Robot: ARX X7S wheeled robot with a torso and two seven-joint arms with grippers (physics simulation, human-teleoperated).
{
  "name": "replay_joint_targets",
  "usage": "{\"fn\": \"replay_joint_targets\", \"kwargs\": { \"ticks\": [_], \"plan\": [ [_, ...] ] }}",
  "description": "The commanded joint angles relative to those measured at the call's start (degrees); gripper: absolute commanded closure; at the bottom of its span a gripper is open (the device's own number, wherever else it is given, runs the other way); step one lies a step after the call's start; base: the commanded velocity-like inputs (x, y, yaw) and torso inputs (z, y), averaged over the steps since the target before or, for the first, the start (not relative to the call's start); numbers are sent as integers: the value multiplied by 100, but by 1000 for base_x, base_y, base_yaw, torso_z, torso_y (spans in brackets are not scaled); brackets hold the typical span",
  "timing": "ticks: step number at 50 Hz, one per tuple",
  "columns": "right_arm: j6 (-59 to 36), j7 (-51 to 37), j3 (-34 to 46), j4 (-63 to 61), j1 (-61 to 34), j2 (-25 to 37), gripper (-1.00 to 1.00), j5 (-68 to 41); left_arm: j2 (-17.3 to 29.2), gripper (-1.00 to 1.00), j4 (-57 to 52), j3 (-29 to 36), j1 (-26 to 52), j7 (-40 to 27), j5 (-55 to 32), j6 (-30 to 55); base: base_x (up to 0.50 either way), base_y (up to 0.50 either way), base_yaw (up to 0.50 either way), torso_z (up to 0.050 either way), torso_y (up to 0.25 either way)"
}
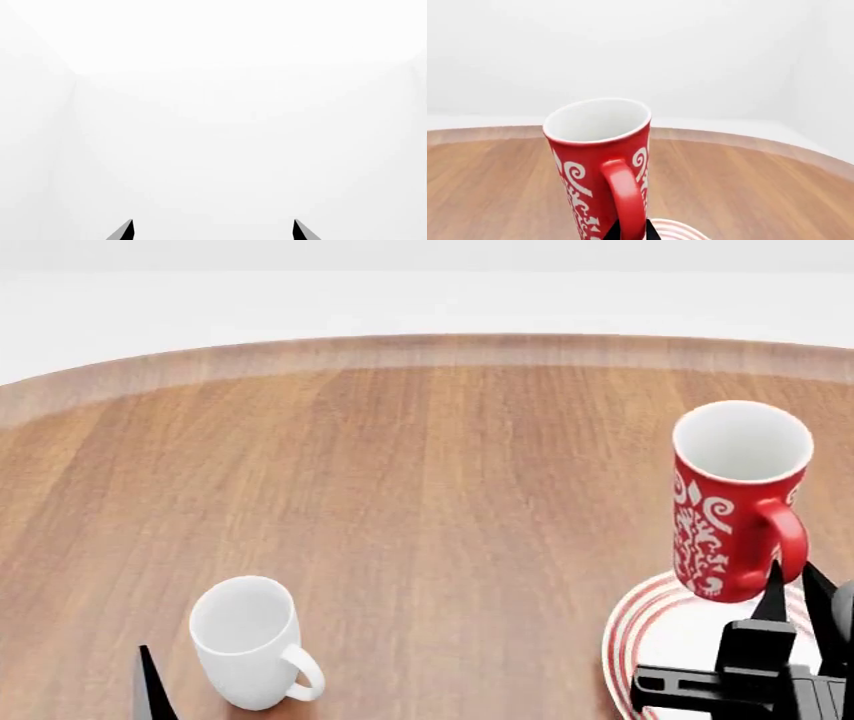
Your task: Pick up the red mug and put it on the plate
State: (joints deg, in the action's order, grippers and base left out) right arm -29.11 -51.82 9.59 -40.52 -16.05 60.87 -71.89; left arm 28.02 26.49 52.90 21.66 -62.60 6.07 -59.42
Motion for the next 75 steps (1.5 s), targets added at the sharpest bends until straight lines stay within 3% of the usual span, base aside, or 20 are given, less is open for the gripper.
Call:
{"fn": "replay_joint_targets", "kwargs": {
  "ticks": [1, 24, 61, 75],
  "plan": [
    [-185, 807, 109, 601, -540, 98, 100, 226, 39, -100, -5, 128, 56, -99, -17, 15, 0, 0, 0, 0, 0],
    [-730, 2431, 574, 2057, -1965, -17, 100, 431, 74, -100, -10, 248, 113, -253, -11, 22, 0, 0, 0, 0, 0],
    [-238, 3785, 1045, 3467, -1942, -282, 100, 1335, 233, -100, 9, 911, 464, -967, 105, -32, 0, 0, 0, 0, 0],
    [-1, 4291, 804, 4157, -2074, -483, 100, 1039, 303, -100, 7, 1251, 642, -1299, 137, -16, 0, 0, 0, 0, 0]
  ]
}}
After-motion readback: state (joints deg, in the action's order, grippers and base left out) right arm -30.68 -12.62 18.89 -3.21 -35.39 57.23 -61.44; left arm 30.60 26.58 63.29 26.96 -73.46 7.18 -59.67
